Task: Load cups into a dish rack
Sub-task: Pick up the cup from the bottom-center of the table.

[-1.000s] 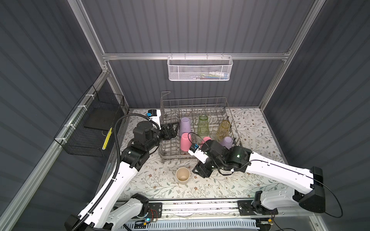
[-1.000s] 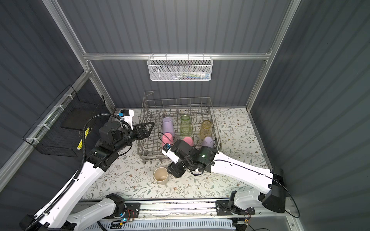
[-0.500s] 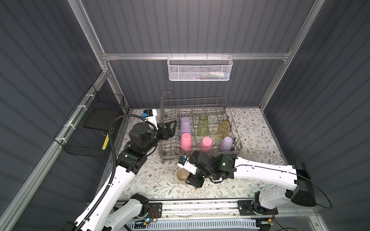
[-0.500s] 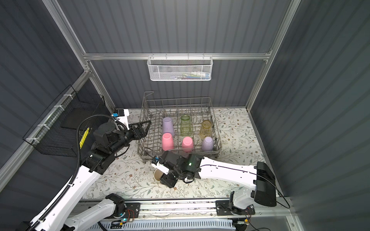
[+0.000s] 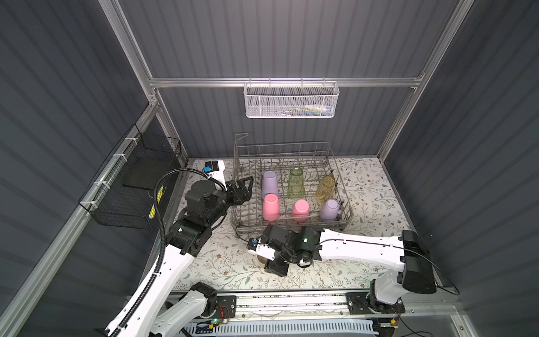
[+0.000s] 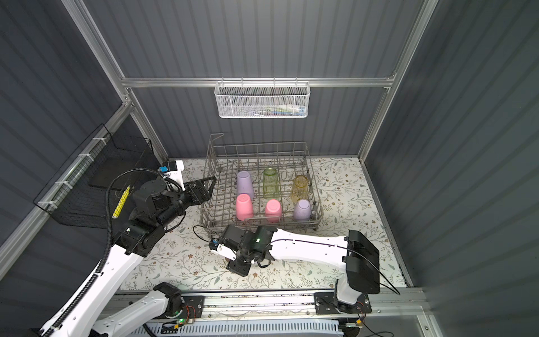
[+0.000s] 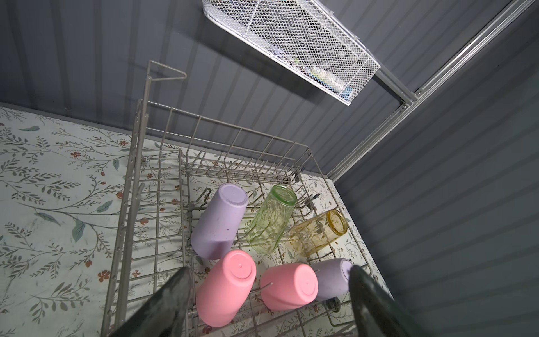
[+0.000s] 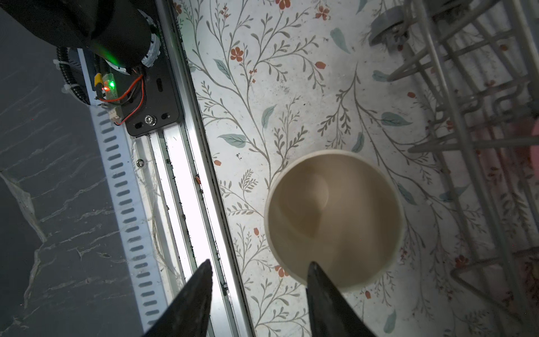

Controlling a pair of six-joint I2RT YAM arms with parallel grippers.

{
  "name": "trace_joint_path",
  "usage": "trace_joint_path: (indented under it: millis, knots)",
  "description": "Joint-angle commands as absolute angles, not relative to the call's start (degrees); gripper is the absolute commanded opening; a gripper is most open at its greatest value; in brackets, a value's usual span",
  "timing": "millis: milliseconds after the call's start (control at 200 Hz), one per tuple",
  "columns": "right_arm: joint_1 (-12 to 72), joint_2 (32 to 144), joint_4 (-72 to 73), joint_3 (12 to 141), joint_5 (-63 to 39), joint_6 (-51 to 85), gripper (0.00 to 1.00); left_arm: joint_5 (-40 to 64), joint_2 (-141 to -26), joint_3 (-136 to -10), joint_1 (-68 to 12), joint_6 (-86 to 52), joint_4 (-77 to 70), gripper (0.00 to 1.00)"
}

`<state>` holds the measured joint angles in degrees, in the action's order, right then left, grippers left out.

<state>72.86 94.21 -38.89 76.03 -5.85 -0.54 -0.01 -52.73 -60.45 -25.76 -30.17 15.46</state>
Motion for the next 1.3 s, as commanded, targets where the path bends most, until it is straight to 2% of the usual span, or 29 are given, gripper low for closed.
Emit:
trace_joint_path:
  millis: [0,660,886,1106,1221,1296]
  knots:
    - [73.04,95.42,-40.51,78.12,-5.08,-2.9,0.53,-0.62,-51.99,-61.88,-25.36,-29.0,15.66,0.85]
    - [71.69,101.09,-39.88,79.06,-7.12,-5.58,0.42,-0.18,-52.05,-62.39,-25.31,-28.8,15.44,0.85]
    - [71.0,101.94,-40.1,79.41,-7.56,-7.02,0.23,-0.44,-51.24,-62.55,-25.31,-28.57,16.17,0.85]
    - [70.31,101.01,-40.63,78.75,-8.37,-8.69,0.1,-0.26,-50.98,-62.32,-25.31,-28.76,16.18,0.85]
    - [69.74,99.26,-41.35,78.5,-8.91,-9.94,0.0,-0.26,-50.88,-62.46,-25.26,-28.67,16.29,0.85]
    - [69.19,97.61,-41.69,78.22,-9.98,-10.34,0.0,-0.33,-51.0,-62.58,-25.31,-28.66,16.4,0.85]
